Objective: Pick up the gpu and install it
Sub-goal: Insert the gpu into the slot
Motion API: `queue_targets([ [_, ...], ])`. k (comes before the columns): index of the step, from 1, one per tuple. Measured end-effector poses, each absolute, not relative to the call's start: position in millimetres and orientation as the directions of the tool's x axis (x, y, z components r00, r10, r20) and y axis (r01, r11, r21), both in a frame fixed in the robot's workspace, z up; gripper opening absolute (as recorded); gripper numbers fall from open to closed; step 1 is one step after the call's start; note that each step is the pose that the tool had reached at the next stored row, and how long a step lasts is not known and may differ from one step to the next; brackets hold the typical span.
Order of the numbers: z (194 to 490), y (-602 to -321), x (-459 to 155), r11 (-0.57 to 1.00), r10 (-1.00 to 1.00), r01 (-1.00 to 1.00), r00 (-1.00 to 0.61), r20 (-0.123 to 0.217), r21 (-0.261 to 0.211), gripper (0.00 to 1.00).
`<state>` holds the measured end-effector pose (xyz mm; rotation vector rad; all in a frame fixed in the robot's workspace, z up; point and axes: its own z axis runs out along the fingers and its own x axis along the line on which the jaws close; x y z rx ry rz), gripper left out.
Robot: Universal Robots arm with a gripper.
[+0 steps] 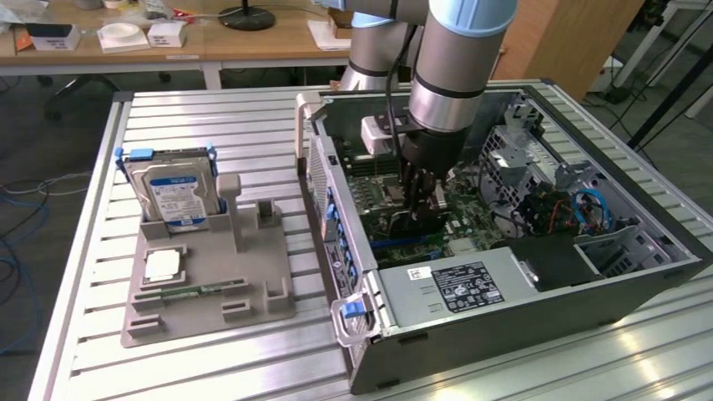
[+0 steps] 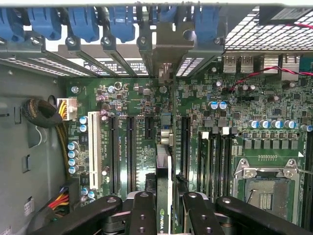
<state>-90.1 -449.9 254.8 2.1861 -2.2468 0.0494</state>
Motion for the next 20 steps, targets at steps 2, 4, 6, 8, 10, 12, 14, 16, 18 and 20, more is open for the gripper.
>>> queue_targets([
  [2, 255.1, -449.8, -90.1, 0.027, -0.999, -0.999, -0.027, 0.026, -0.018, 0.26],
  [4, 255.1, -449.8, -90.1, 0.026, -0.999, -0.999, -0.027, 0.026, -0.018, 0.26],
  [6, 255.1, -449.9, -90.1, 0.026, -0.999, -1.000, -0.026, 0.026, -0.018, 0.26],
  [8, 255.2, -449.9, -89.6, 0.025, -0.999, -1.000, -0.025, 0.027, -0.018, 0.26],
  [10, 255.4, -449.9, -89.6, 0.025, -0.999, -1.000, -0.025, 0.027, -0.018, 0.26],
  [12, 255.4, -449.9, -89.4, 0.025, -0.999, -1.000, -0.025, 0.026, -0.018, 0.26],
  [14, 255.4, -450.0, -89.4, 0.024, -0.999, -1.000, -0.025, 0.026, -0.018, 0.26],
  [16, 254.9, -450.0, -89.5, 0.024, -0.999, -1.000, -0.025, 0.027, -0.018, 0.26],
  [18, 254.0, -450.0, -89.5, 0.024, -0.999, -1.000, -0.025, 0.026, -0.018, 0.26],
  [20, 253.2, -450.0, -89.4, 0.024, -0.999, -1.000, -0.024, 0.026, -0.018, 0.26],
])
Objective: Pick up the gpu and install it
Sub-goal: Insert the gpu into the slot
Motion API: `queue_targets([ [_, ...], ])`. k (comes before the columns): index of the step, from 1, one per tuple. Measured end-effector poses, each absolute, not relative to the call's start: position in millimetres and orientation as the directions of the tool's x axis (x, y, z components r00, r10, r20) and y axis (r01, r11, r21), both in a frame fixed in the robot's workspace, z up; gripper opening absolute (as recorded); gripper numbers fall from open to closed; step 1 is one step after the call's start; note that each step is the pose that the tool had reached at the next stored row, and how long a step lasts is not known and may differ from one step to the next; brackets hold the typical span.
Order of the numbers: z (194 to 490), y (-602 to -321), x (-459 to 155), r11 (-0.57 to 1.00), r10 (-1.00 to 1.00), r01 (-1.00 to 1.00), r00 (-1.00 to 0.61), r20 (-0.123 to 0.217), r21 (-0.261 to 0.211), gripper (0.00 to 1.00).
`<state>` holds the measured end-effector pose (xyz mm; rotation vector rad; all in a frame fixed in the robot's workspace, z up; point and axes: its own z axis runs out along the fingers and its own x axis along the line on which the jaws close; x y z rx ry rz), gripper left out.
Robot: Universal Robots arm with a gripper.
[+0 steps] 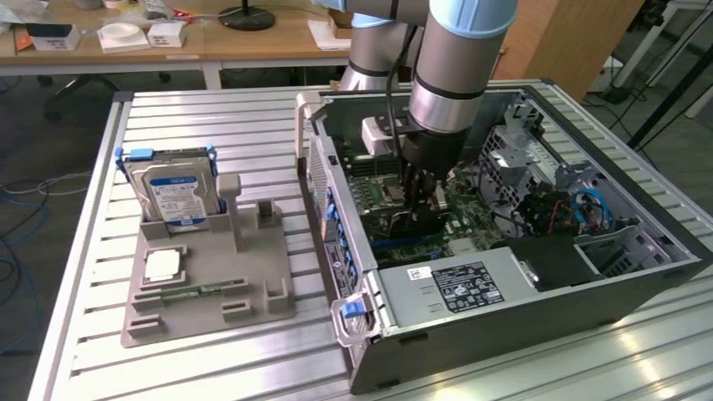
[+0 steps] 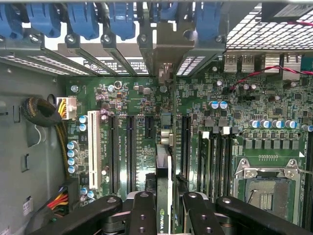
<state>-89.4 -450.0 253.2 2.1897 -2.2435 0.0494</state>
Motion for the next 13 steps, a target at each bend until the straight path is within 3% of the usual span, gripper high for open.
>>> queue_targets([
  [13, 249.9, -450.1, -90.2, 0.026, -0.999, -0.999, -0.026, 0.026, -0.018, 0.26],
])
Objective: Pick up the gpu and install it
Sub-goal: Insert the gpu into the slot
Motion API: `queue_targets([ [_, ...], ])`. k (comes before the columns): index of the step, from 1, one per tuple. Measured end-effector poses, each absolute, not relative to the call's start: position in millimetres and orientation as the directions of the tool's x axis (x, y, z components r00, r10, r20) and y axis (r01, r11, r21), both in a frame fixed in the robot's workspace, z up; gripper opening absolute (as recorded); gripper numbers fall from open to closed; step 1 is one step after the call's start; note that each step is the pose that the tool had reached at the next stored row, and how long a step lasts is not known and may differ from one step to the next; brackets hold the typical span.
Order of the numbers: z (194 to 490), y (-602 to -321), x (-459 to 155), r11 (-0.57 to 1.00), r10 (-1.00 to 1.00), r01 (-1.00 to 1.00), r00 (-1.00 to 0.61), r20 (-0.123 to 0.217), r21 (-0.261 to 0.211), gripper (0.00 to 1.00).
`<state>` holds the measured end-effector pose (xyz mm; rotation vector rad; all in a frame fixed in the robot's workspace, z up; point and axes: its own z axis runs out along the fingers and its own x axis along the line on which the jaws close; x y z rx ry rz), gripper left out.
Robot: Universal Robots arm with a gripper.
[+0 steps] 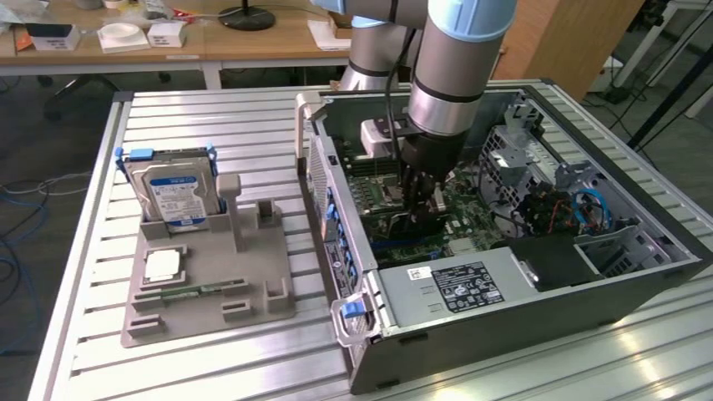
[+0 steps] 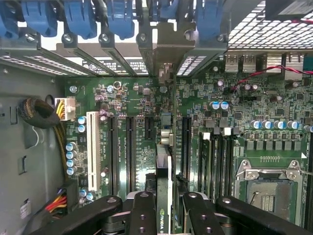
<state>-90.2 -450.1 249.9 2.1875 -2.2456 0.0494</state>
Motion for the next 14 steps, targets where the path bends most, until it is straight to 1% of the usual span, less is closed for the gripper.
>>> queue_targets([
  [14, 244.5, -450.2, -91.2, 0.035, -0.999, -0.999, -0.036, 0.026, -0.018, 0.26],
])
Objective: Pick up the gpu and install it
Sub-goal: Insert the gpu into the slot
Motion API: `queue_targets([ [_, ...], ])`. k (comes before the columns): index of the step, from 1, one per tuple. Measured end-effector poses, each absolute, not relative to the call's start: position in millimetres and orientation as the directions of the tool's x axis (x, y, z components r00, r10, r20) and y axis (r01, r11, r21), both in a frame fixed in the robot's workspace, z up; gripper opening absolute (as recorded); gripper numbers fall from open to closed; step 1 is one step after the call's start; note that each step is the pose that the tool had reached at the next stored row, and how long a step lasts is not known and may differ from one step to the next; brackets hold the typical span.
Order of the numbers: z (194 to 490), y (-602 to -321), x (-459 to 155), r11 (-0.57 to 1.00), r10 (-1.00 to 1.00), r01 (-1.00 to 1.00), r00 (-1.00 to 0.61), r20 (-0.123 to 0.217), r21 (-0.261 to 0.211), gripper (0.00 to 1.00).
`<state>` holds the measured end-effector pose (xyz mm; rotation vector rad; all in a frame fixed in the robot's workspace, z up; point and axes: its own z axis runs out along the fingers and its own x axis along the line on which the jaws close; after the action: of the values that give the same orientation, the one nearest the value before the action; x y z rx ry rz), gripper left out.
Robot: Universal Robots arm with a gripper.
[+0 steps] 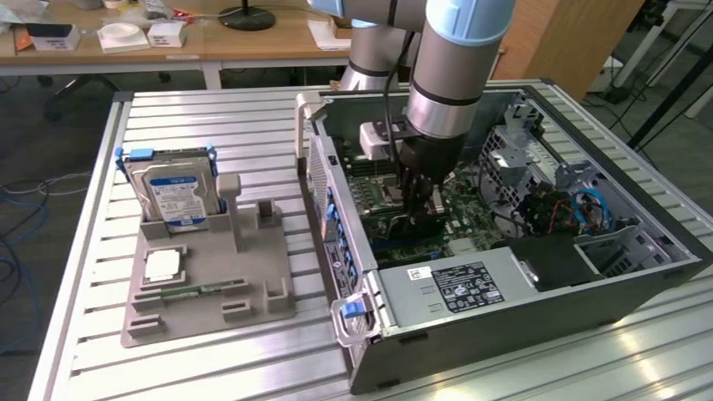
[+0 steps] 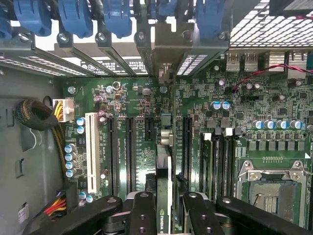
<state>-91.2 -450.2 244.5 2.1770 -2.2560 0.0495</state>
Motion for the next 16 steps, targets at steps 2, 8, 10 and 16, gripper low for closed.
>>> queue_targets([
  [2, 244.0, -450.3, -91.4, 0.036, -0.999, -0.999, -0.037, 0.027, -0.018, 0.26],
  [8, 243.2, -450.3, -91.8, 0.037, -0.999, -0.999, -0.038, 0.027, -0.018, 0.26],
  [10, 243.0, -450.3, -92.2, 0.037, -0.999, -0.999, -0.038, 0.027, -0.018, 0.26],
  [16, 242.9, -450.2, -92.3, 0.037, -0.999, -0.999, -0.038, 0.027, -0.019, 0.26],
])
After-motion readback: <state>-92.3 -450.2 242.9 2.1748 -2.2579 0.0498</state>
